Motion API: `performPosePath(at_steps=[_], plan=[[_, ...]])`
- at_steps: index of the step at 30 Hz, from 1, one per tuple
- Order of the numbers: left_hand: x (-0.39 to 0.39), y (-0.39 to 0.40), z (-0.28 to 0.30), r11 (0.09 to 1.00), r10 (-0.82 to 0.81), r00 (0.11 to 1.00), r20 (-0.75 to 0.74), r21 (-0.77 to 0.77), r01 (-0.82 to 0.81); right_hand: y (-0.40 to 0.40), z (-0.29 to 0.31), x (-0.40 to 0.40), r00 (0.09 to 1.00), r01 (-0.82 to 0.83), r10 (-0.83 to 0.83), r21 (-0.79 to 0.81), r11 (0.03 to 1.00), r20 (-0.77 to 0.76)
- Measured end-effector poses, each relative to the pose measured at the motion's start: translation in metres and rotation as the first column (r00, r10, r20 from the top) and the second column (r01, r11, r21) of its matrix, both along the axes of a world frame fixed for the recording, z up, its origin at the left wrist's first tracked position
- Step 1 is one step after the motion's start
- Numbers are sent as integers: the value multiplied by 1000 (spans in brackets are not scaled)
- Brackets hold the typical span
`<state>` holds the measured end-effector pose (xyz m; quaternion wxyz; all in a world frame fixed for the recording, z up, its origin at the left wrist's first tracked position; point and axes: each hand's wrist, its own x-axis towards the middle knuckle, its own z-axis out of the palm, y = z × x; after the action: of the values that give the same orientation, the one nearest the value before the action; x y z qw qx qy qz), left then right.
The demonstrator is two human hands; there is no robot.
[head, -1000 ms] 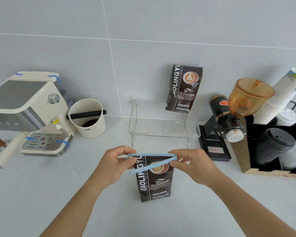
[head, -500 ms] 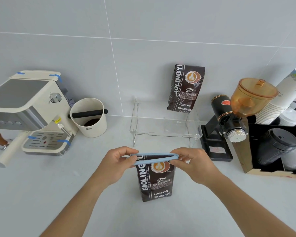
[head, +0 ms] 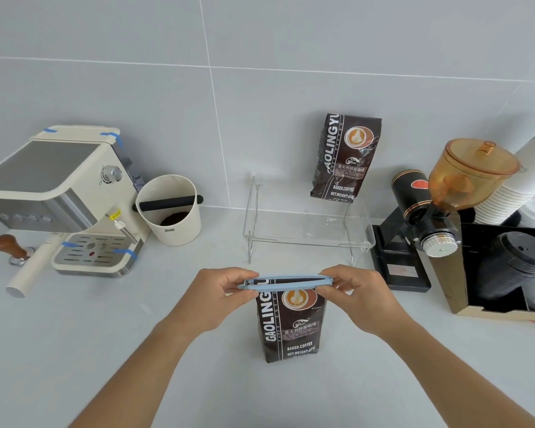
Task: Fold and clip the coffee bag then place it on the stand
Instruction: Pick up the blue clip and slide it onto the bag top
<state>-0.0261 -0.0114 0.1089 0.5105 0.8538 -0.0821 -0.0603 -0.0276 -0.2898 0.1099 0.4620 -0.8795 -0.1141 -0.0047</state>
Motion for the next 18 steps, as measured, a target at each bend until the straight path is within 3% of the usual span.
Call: performPosePath(at_steps=[5, 18], plan=[[-1, 1, 1, 997, -15, 998, 66, 77, 10, 1, -3, -3, 1000, 17, -17, 14, 1000, 13], [-1, 0, 2, 997, 2, 992, 125, 79, -12, 9, -4, -13, 992, 111, -110, -6, 994, 65]])
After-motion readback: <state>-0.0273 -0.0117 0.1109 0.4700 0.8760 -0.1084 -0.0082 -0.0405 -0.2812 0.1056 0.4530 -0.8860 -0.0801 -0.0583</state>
